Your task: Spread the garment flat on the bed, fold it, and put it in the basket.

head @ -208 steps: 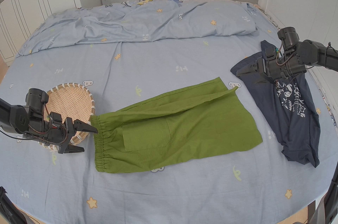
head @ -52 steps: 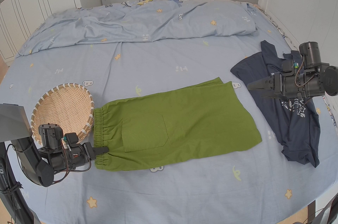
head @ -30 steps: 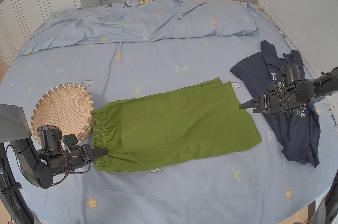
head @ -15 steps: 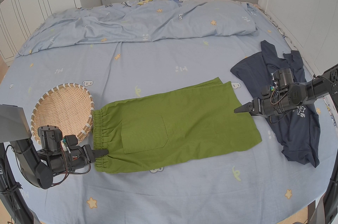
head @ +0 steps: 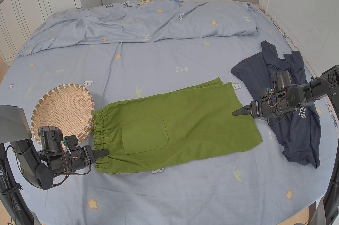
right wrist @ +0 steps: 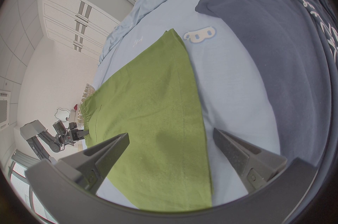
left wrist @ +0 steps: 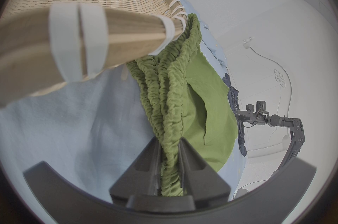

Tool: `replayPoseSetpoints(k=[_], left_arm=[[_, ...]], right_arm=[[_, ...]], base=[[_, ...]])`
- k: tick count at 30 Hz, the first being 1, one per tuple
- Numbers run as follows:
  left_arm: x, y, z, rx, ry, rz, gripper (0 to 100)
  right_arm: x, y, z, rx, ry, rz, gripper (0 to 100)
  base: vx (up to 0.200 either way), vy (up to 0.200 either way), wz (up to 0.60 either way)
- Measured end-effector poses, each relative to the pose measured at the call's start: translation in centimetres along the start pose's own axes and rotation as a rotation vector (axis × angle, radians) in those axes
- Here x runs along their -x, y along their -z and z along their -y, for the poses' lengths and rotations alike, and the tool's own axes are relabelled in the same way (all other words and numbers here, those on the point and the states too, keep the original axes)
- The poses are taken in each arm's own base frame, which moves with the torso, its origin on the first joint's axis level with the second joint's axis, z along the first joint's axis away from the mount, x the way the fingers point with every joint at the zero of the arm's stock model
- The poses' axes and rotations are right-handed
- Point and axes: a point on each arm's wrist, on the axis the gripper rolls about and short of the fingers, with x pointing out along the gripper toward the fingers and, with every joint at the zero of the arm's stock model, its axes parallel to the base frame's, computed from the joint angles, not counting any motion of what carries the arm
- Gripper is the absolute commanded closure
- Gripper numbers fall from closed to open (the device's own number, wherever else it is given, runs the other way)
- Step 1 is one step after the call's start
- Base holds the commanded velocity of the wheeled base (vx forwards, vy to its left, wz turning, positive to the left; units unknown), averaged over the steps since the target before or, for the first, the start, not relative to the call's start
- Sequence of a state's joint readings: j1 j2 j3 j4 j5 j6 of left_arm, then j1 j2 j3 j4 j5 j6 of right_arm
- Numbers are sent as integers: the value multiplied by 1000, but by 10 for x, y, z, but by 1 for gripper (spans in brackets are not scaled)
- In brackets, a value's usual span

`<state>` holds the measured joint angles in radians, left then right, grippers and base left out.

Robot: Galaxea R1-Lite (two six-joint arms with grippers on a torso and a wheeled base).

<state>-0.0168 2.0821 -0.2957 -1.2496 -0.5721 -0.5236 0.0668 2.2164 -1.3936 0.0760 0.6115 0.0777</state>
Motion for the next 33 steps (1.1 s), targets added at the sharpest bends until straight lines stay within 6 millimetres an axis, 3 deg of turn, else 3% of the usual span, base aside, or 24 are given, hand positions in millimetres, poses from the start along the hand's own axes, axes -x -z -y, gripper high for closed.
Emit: replayPoseSetpoints(k=[4,5,25,33], left_arm=[[0,0,0,0,0,1,100],[0,0,0,0,0,0,100],[-1,-2,-1,6,-2,3,100],[-1,-3,-1,11,-5,2,100]], right_arm=[[-2,1,-1,-2,-4,-9,0],[-2,1,-1,-2,-4,-11,100],[0,2,0,-36,-52,-28,100],[23,1,-15,-58,-67,-53,100]], base=[[0,0,0],[0,0,0],[0,0,0],[0,0,0]])
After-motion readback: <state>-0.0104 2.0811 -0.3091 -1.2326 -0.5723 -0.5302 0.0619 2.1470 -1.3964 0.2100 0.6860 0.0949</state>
